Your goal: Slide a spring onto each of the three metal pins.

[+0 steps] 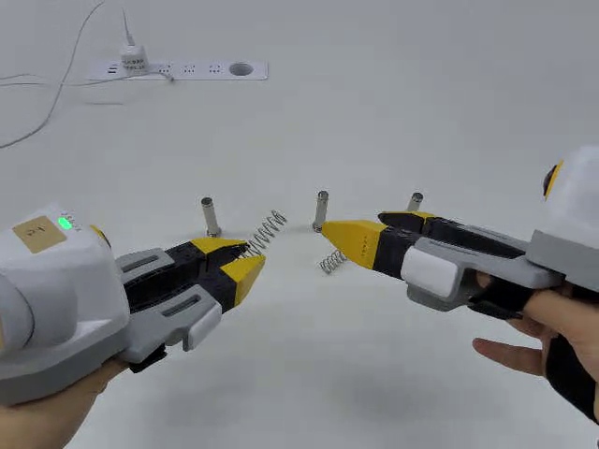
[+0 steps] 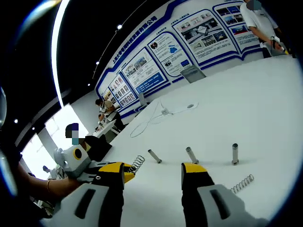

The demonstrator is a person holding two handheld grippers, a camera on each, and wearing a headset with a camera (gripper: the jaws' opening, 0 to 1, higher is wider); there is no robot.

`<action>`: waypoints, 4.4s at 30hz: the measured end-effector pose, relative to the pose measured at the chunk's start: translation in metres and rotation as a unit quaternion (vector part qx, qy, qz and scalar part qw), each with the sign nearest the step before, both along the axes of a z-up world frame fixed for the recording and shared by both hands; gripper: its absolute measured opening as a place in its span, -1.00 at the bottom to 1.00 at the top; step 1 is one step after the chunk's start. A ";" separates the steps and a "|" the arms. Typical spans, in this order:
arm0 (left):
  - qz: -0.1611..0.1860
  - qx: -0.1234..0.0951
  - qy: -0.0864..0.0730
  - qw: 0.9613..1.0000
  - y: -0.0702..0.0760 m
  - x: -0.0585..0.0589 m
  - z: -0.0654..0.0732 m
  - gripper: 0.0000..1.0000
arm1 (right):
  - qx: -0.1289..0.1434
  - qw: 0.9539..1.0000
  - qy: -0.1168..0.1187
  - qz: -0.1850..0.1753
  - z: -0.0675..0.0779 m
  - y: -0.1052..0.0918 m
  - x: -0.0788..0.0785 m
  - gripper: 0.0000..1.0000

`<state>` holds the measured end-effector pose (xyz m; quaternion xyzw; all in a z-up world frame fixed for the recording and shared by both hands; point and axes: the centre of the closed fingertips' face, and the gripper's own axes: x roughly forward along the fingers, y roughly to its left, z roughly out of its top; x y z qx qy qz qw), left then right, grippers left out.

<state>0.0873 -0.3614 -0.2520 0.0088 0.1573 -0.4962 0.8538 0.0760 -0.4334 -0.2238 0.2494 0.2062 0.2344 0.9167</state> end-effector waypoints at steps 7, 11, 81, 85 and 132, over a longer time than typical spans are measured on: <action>-0.011 -0.016 -0.001 1.000 -0.006 -0.006 0.010 -0.79 | 0.030 1.000 -0.005 0.000 0.006 0.011 0.005 -0.15; -0.017 -0.018 0.000 1.000 -0.010 -0.011 0.013 -0.79 | 0.049 0.999 -0.003 -0.002 0.007 0.015 0.008 -0.22; 0.060 0.045 0.024 0.997 0.025 -0.001 -0.002 -0.08 | 0.017 0.993 -0.093 0.066 0.037 0.068 0.057 -0.78; 0.066 0.057 0.018 0.996 0.029 0.001 -0.005 0.16 | -0.015 0.990 -0.118 0.078 0.037 0.073 0.065 -0.78; 0.085 0.077 0.023 0.993 0.042 0.008 -0.024 0.76 | -0.125 0.978 -0.132 0.098 -0.024 0.102 0.126 -0.78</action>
